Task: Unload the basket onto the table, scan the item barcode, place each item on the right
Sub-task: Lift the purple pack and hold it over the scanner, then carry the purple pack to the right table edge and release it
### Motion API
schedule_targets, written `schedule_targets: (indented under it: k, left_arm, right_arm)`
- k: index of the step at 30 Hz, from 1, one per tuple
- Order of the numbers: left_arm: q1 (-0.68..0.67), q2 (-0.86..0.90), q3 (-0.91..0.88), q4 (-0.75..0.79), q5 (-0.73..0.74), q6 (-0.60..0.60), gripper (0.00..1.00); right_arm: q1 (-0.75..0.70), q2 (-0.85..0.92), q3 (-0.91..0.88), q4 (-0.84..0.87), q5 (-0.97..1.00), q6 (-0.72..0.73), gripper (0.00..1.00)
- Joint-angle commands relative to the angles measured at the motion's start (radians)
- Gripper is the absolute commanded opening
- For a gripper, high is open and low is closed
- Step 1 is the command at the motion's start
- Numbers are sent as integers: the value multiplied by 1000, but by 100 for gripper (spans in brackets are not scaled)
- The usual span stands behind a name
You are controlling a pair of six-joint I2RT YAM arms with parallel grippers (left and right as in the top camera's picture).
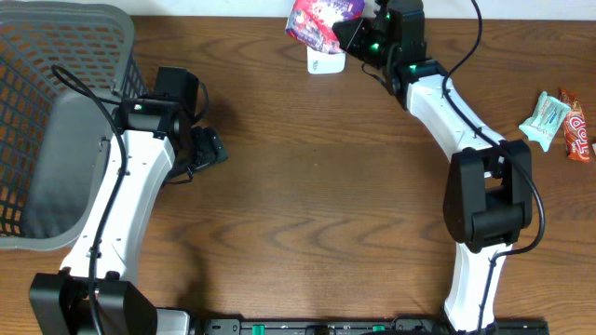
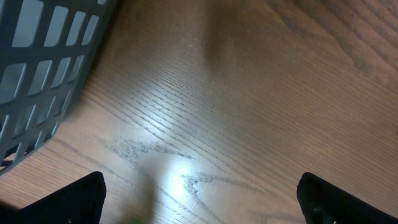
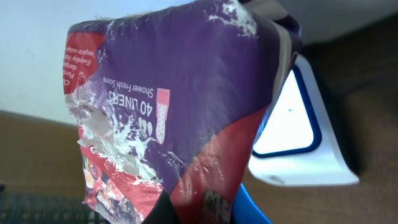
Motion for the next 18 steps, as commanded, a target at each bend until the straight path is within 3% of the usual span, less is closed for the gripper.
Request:
schedule_targets:
  k: [1,9,18]
  left_arm:
    - [3,9,-5,-6,-13,-9,98]
    - [3,9,-5,-6,-13,-8,98]
    - [3,9,-5,-6,-13,-9,98]
  right_arm:
    - [10,31,8,25,68,19,1]
    - [-106,-47,8,-116,63,-140,1]
    - [-472,-210,9,-475,136,-379,1]
